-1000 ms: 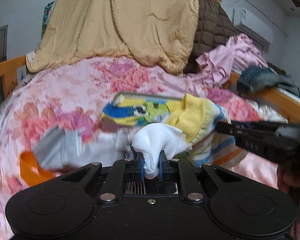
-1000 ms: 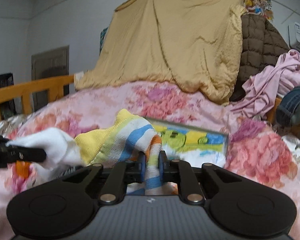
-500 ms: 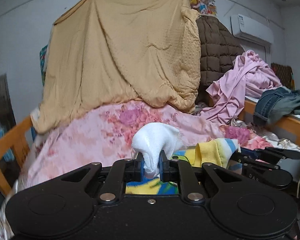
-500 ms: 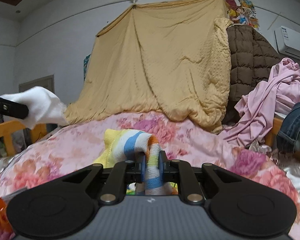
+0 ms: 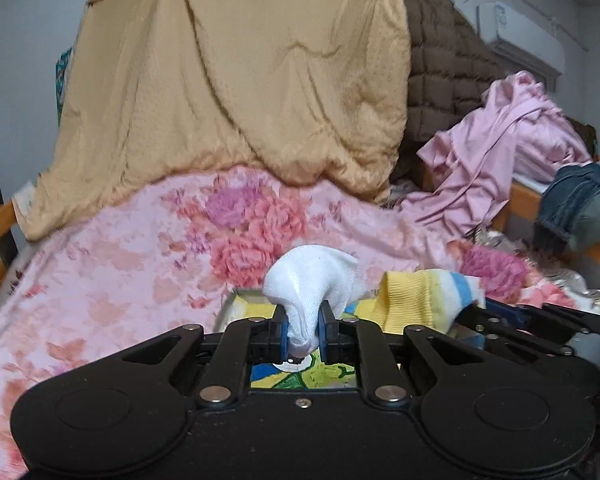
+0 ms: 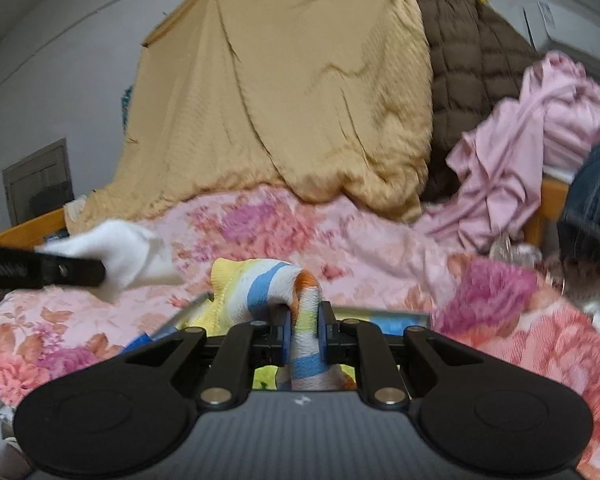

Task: Organize soft objects
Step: 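Lift both socks and carry them over the frog picture tray, then open both grippers to release the socks into the tray, then move both tools back over the remaining pile of soft items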

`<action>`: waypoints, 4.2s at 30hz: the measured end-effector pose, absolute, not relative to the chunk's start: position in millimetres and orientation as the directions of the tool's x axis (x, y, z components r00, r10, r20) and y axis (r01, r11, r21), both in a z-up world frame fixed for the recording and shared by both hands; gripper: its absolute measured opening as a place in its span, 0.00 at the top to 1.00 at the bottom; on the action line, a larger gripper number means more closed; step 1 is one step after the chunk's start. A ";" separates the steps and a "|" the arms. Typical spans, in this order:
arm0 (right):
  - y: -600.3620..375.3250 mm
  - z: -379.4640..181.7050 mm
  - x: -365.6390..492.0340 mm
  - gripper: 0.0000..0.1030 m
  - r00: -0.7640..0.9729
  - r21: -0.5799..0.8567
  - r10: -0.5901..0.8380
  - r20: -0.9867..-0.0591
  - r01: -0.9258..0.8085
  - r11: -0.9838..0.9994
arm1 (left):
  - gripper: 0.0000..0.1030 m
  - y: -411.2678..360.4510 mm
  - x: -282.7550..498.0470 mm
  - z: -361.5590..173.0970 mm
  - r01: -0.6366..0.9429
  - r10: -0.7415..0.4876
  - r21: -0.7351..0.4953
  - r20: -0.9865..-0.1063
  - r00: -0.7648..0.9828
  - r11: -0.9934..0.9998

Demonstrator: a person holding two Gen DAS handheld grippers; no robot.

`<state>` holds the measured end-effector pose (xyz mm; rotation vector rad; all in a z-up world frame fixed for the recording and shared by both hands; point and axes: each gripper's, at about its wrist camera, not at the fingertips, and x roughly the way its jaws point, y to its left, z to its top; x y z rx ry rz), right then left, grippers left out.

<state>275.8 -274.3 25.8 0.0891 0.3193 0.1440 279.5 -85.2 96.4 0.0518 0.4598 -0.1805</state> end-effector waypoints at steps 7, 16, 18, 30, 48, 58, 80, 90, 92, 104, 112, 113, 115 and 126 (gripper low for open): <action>-281.0 8.7 299.4 0.86 0.925 0.124 0.140 -0.353 -0.101 0.987 | 0.86 -91.0 321.3 41.9 0.089 -0.089 -0.025 -0.522 0.848 0.996; -280.7 -11.7 313.1 0.85 0.897 0.122 0.142 -0.419 -0.099 0.987 | 0.85 -93.6 344.9 4.7 0.017 -0.053 -0.066 -0.581 0.812 0.998; -281.0 -14.4 314.1 0.85 0.891 0.123 0.144 -0.431 -0.100 0.987 | 0.85 -95.5 346.5 -1.4 0.012 -0.052 -0.071 -0.593 0.804 0.997; -285.0 -19.0 317.5 0.75 0.872 0.121 0.131 -0.472 -0.083 0.989 | 0.82 -103.8 347.2 -21.6 0.007 -0.079 -0.112 -0.649 0.756 0.994; -282.1 -19.1 319.3 0.38 0.855 0.102 0.139 -0.500 -0.102 0.990 | 0.50 -96.4 344.1 -24.7 -0.032 -0.083 -0.162 -0.653 0.753 0.986; -280.8 -8.8 309.5 0.19 0.868 0.084 0.138 -0.478 -0.111 0.990 | 0.33 -83.8 333.5 -7.8 -0.066 -0.059 -0.172 -0.631 0.774 0.983; -277.8 32.0 248.9 0.00 0.903 0.069 0.163 -0.398 -0.147 0.987 | 0.03 -66.9 270.9 49.4 -0.063 0.006 -0.064 -0.658 0.753 0.996; -270.4 40.5 188.5 0.00 0.928 0.050 0.188 -0.321 -0.181 0.982 | 0.02 -63.8 217.0 79.6 -0.012 0.005 -0.005 -0.674 0.738 1.000; -270.3 41.1 178.8 0.00 0.931 0.060 0.199 -0.307 -0.189 0.980 | 0.01 -61.6 203.7 86.5 -0.005 -0.009 -0.020 -0.660 0.752 1.000; -270.4 44.5 121.0 0.00 0.953 0.060 0.200 -0.226 -0.192 0.980 | 0.01 -45.8 148.6 90.8 0.004 -0.036 -0.061 -0.535 0.844 0.998; -271.6 38.2 92.1 0.00 0.945 0.070 0.206 -0.254 -0.195 0.978 | 0.01 -37.1 112.5 74.4 0.026 -0.034 -0.023 -0.447 0.894 0.999; -270.5 37.5 90.2 0.00 0.944 0.066 0.206 -0.259 -0.196 0.978 | 0.01 -35.7 108.5 71.4 0.026 -0.033 -0.023 -0.444 0.895 0.999; -269.2 36.5 85.3 0.00 0.943 0.063 0.206 -0.262 -0.196 0.978 | 0.01 -30.9 100.1 65.0 0.016 -0.032 -0.040 -0.437 0.899 0.999; -261.5 21.4 53.3 0.00 0.917 0.058 0.201 -0.346 -0.193 0.980 | 0.01 -29.5 59.6 40.5 0.022 -0.035 -0.038 -0.400 0.916 0.999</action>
